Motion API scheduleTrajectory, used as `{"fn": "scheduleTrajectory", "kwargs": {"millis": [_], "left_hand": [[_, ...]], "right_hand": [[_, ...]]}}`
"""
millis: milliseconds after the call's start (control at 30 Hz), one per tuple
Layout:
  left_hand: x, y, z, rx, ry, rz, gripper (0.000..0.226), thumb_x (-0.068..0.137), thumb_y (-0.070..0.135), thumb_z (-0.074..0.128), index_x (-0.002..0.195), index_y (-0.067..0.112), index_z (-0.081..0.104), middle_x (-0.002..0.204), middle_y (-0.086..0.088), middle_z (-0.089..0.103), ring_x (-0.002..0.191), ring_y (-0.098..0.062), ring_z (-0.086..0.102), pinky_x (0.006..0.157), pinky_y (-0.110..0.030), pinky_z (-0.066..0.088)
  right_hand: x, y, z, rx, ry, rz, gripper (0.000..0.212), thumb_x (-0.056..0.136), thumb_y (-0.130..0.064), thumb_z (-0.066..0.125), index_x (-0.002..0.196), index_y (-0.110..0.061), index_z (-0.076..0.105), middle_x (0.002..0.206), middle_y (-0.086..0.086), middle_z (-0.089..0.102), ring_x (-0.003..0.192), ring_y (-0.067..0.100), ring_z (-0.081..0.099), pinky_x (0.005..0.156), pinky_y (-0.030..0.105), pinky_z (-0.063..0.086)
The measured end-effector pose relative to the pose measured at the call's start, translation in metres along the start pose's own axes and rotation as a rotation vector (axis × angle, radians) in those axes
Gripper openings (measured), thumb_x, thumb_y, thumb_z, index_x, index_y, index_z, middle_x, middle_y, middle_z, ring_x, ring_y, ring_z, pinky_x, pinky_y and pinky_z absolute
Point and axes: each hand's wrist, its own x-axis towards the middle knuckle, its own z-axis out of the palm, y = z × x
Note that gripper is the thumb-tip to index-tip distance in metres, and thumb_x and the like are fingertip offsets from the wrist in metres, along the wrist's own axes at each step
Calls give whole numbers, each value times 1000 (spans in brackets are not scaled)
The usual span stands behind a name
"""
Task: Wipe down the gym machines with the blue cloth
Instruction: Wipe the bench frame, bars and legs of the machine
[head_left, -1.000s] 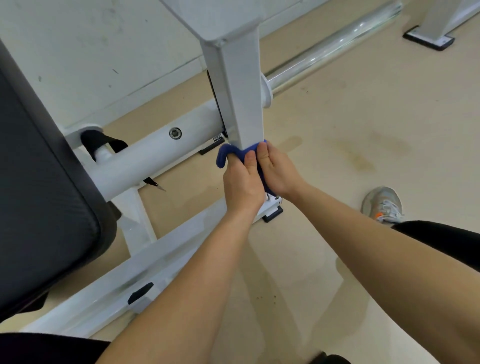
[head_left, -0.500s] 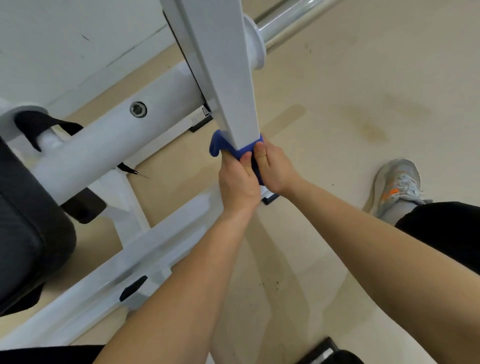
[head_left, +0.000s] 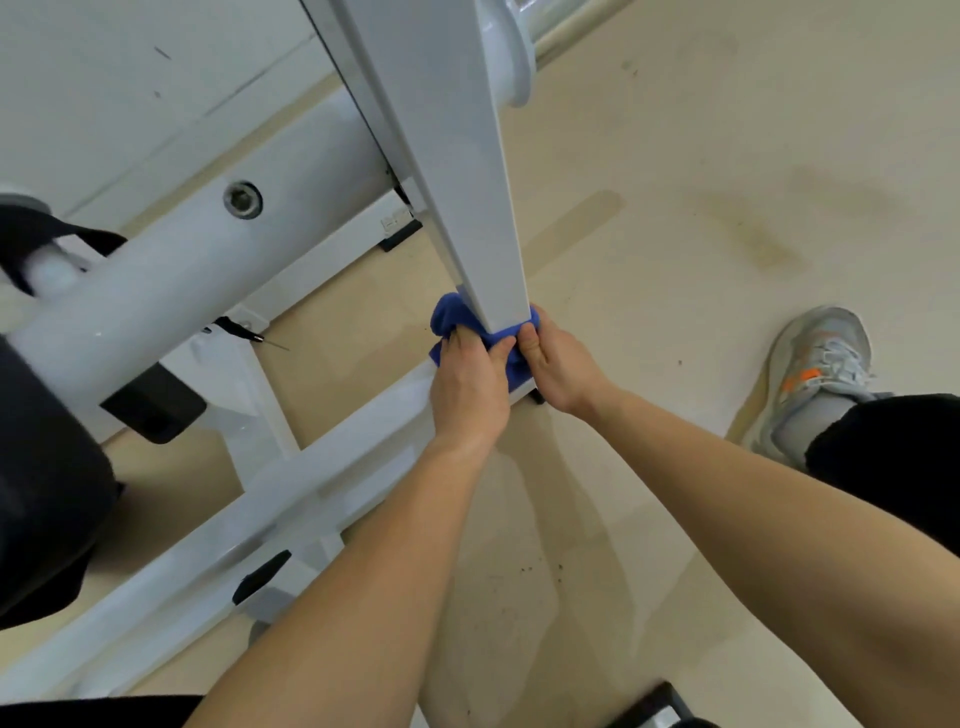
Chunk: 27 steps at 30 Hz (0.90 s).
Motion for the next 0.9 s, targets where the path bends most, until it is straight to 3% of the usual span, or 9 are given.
{"fn": "scheduleTrajectory", "kwargs": {"millis": [67,167,333,400,567,667,800,900], "left_hand": [[-6,15,-16,-121,22,-8,23,101,31,48,113,12,52,102,3,59,91,-17,53,70,-26,34],[-14,41,-42,-222,125,17,22,101,28,49,114,10,54,108,-4,65,95,-23,59,74,-30,39],[-28,80,-86,-354,263,89,23,103,26,44,117,12,55,96,4,59,85,-18,54,67,-21,31],[-30,91,-94,-401,283,64,27,104,30,41,118,13,56,96,5,59,84,-16,53,68,-20,33],[-30,90,-84,-377,304,27,28,105,28,40,115,9,58,93,2,58,82,-17,49,66,-21,30],[-26,77,-70,-335,289,24,28,104,25,41,116,7,59,103,-6,66,88,-21,56,71,-24,35],[-18,56,-46,-304,214,-10,24,103,26,43,112,10,58,96,1,62,87,-19,57,74,-27,40],[-14,37,-29,-264,153,-38,21,102,29,46,111,14,57,93,5,59,86,-19,56,73,-28,40]], "right_hand": [[-3,-20,-8,27,33,-5,39,108,-37,25,139,-23,46,107,-12,60,89,10,54,68,12,37],[-8,-61,-20,59,91,-53,41,109,-37,23,134,-19,49,103,-12,60,87,13,55,68,18,38],[-17,-133,-53,91,170,-139,28,109,-35,24,112,-25,50,100,-8,64,90,17,59,74,31,40],[-18,-152,-61,83,206,-170,32,109,-34,26,118,-19,53,103,-3,66,91,20,60,76,34,44],[-13,-143,-58,70,222,-246,41,107,-34,29,136,-14,48,101,-7,64,87,18,59,72,29,39],[-9,-120,-49,79,186,-276,47,103,-36,27,141,-16,45,103,-10,64,87,16,61,70,25,41],[-7,-90,-38,99,149,-265,51,103,-39,26,147,-18,40,94,-26,60,78,-10,59,64,6,38],[-4,-61,-26,81,112,-202,54,101,-42,25,150,-23,36,91,-27,59,76,1,58,63,4,36]]}}
